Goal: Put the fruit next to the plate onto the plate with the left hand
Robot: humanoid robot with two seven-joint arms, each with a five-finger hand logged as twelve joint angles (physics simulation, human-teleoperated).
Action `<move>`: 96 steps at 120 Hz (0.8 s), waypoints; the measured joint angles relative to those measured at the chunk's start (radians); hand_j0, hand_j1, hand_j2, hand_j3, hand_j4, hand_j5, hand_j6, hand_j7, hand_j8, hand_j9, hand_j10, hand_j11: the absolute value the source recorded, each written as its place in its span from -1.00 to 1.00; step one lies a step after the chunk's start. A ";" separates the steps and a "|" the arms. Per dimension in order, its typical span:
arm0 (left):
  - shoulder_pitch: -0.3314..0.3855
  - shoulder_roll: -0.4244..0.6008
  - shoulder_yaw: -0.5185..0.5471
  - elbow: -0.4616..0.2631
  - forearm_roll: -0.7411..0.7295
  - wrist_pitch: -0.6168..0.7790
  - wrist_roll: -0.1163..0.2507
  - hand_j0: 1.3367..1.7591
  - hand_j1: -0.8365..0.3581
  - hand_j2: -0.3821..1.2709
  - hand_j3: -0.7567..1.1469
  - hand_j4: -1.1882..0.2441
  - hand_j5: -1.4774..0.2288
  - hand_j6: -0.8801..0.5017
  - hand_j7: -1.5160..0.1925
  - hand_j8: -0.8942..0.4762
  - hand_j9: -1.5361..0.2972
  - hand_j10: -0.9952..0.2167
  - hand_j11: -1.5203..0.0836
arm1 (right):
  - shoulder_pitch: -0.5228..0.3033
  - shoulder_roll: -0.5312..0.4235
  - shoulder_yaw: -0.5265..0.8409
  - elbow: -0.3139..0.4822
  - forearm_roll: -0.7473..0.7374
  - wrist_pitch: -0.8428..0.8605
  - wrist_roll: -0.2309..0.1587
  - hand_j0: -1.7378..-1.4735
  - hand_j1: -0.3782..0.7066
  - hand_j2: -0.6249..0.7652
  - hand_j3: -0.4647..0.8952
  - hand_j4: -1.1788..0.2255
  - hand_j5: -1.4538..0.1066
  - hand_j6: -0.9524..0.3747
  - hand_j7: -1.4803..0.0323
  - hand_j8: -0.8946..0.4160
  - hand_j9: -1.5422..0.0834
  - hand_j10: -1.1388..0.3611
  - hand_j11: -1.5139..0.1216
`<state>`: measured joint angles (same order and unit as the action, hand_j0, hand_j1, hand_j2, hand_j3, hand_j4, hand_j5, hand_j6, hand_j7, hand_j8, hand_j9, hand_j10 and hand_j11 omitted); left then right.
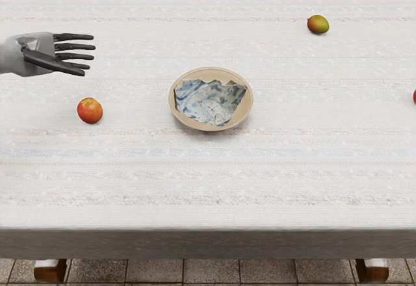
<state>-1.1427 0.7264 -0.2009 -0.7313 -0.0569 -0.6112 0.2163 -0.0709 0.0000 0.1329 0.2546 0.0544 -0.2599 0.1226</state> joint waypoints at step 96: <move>-0.456 0.264 0.390 -0.498 0.159 0.000 0.034 0.52 0.49 -0.48 -0.20 0.31 0.35 -0.09 0.40 -0.06 0.32 0.23 0.49 | -0.002 0.000 0.001 0.000 -0.002 0.001 -0.006 -0.40 -0.87 -0.11 -0.32 0.63 0.81 0.38 0.90 0.31 0.84 0.47 0.80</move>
<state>-1.5982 0.9907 0.1890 -1.2290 0.1018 -0.6112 0.2506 -0.0727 0.0000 0.1335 0.2547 0.0522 -0.2593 0.1166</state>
